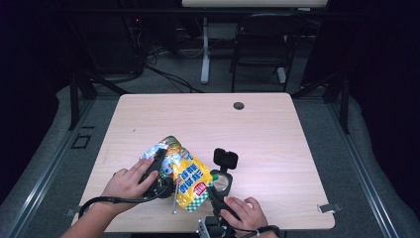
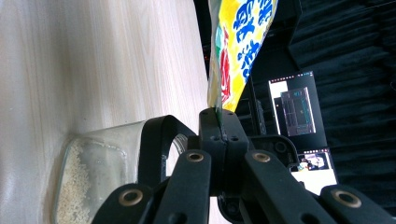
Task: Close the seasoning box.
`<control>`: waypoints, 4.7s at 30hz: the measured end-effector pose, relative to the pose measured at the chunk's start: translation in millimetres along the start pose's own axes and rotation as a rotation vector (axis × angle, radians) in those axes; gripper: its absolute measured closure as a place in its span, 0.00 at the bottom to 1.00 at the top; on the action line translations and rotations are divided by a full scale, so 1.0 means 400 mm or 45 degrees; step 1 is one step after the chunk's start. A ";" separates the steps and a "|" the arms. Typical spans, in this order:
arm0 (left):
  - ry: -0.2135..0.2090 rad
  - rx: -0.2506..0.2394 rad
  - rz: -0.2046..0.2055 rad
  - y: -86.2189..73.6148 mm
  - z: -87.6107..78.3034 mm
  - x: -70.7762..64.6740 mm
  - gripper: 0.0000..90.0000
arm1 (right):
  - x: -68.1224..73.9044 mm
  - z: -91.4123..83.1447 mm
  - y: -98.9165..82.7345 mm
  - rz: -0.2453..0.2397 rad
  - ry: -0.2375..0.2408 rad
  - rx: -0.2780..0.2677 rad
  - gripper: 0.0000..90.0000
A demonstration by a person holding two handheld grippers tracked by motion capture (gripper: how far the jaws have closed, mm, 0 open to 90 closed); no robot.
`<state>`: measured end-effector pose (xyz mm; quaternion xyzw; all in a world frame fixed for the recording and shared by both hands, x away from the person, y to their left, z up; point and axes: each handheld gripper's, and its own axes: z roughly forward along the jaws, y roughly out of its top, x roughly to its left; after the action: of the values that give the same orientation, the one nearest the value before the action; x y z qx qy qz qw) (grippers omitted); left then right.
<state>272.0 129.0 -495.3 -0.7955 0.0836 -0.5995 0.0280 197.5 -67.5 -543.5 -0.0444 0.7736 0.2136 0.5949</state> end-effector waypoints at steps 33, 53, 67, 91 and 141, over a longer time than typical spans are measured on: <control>-0.015 0.023 0.094 0.014 -0.004 0.030 0.65 | 0.009 0.004 -0.005 0.024 -0.019 -0.013 1.00; -0.008 0.031 0.161 0.026 -0.008 0.054 0.65 | 0.007 0.001 -0.008 0.085 -0.025 -0.004 1.00; -0.027 0.027 0.208 0.041 -0.013 0.082 0.71 | 0.005 -0.002 -0.012 0.178 -0.012 -0.034 1.00; -0.047 0.034 0.278 0.050 -0.010 0.093 0.72 | 0.011 0.002 -0.016 0.197 0.011 -0.021 1.00; -0.102 0.038 0.336 0.063 -0.016 0.126 0.76 | 0.013 0.007 -0.020 0.253 0.037 -0.049 1.00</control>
<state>276.7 96.3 -449.2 -0.8005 0.1774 -0.5595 0.1215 201.0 -72.7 -551.0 0.0179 0.7786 0.2857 0.5584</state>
